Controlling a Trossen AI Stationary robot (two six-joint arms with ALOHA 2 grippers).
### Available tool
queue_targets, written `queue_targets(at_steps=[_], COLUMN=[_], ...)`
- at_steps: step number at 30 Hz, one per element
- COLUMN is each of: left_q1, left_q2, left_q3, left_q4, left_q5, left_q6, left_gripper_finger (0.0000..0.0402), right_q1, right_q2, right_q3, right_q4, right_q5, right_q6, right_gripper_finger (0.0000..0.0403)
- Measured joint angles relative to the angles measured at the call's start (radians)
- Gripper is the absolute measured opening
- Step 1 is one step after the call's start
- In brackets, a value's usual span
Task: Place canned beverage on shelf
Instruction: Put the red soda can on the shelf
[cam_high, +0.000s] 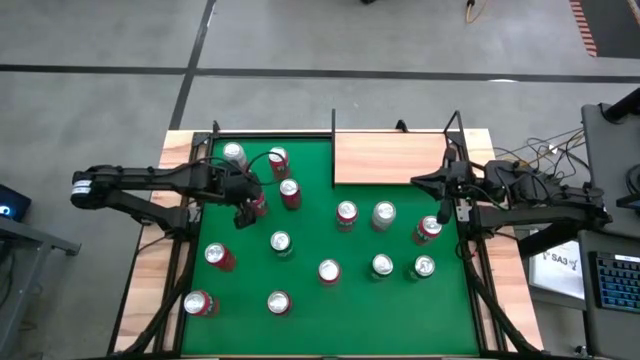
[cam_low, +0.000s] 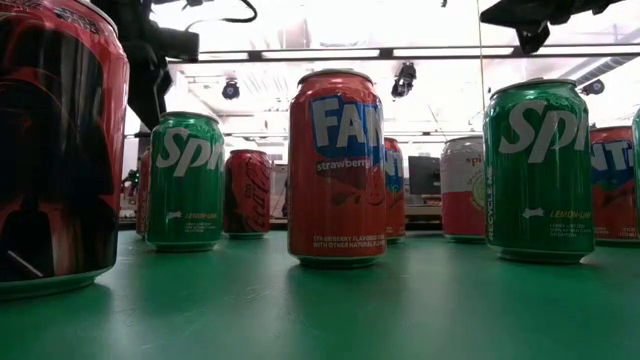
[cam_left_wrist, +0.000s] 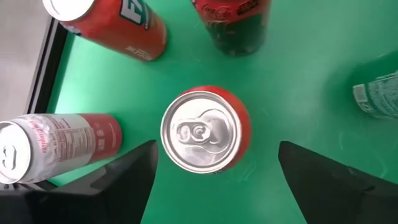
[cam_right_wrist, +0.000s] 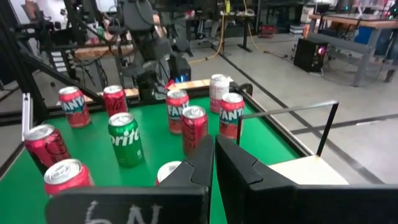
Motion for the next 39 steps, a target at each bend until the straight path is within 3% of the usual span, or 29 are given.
queue_targets(at_steps=[15, 39], left_q1=[0.099, 0.109], left_q2=[0.026, 0.029], left_q3=[0.0, 0.0], left_q4=[0.017, 0.066], left_q5=[0.061, 0.097], left_q6=[0.064, 0.054], left_gripper_finger=[0.0315, 0.0315], right_q1=[0.0, 0.0], right_q2=[0.0, 0.0], right_q3=[0.006, 0.008], right_q4=[-0.001, -0.002], right_q5=[0.0, 0.0], right_q6=[-0.027, -0.03], right_gripper_finger=[0.0009, 0.0009])
